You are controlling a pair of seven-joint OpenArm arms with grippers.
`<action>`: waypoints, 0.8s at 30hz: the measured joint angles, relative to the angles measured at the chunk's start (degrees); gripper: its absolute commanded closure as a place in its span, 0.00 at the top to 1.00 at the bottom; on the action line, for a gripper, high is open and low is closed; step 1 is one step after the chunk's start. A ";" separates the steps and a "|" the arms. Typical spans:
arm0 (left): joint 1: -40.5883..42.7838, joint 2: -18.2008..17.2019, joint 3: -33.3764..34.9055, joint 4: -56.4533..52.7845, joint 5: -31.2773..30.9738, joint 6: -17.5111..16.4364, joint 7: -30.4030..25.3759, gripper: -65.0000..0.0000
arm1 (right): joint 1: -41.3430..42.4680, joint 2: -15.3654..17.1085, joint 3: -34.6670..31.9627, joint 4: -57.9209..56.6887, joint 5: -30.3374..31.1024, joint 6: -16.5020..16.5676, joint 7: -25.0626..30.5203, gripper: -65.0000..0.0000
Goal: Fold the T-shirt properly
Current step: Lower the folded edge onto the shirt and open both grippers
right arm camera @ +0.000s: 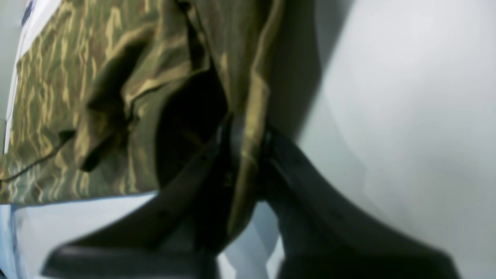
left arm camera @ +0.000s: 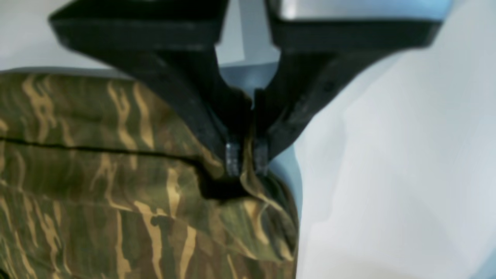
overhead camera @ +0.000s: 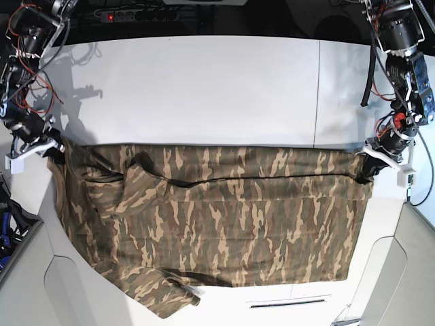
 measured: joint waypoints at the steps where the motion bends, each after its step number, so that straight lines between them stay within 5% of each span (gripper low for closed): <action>1: 1.25 0.02 -0.55 1.20 -0.15 0.00 0.04 0.00 | -1.25 0.11 0.00 1.11 0.81 0.07 0.09 0.00; 24: 23.30 -0.02 -6.16 22.56 -3.21 -0.02 3.34 0.00 | -21.07 0.31 0.17 23.47 1.79 0.35 -2.60 0.00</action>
